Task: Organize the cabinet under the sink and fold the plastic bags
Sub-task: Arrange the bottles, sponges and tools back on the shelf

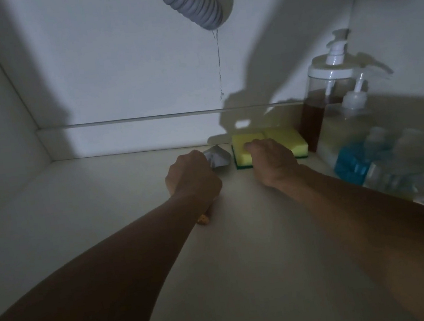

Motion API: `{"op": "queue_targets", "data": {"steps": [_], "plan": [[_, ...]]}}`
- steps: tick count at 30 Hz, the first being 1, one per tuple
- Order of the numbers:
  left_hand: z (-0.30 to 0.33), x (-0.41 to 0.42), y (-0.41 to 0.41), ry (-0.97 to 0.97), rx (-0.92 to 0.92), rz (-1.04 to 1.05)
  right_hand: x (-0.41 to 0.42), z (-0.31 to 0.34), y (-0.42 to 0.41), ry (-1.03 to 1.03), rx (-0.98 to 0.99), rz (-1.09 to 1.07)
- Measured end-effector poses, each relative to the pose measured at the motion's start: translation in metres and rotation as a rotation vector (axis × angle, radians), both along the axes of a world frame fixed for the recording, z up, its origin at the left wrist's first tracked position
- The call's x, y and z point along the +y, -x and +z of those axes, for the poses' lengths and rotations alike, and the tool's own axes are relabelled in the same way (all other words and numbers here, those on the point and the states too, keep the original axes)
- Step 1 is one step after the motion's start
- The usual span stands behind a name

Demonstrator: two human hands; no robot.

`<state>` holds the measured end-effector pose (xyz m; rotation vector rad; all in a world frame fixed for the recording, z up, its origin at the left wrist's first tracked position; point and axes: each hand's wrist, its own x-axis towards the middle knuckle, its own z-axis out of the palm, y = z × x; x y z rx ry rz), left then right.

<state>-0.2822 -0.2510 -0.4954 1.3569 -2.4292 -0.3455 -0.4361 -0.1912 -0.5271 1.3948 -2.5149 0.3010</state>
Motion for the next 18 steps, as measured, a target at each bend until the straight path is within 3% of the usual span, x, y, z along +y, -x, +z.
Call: {"op": "queue_targets", "data": {"steps": [4,7,13,18], "plan": [[-0.003,0.005,-0.001,0.039,0.034,0.025,0.001,-0.002,-0.003,-0.016,0.216,-0.052],[-0.005,0.008,-0.006,0.009,0.072,0.023,0.006,-0.005,-0.003,0.047,0.259,-0.082],[0.006,0.009,-0.038,-0.03,0.119,-0.006,0.02,0.01,-0.015,0.094,0.114,-0.071],[0.025,0.01,-0.097,-0.026,0.086,-0.067,0.036,0.041,-0.065,0.211,-0.092,0.199]]}}
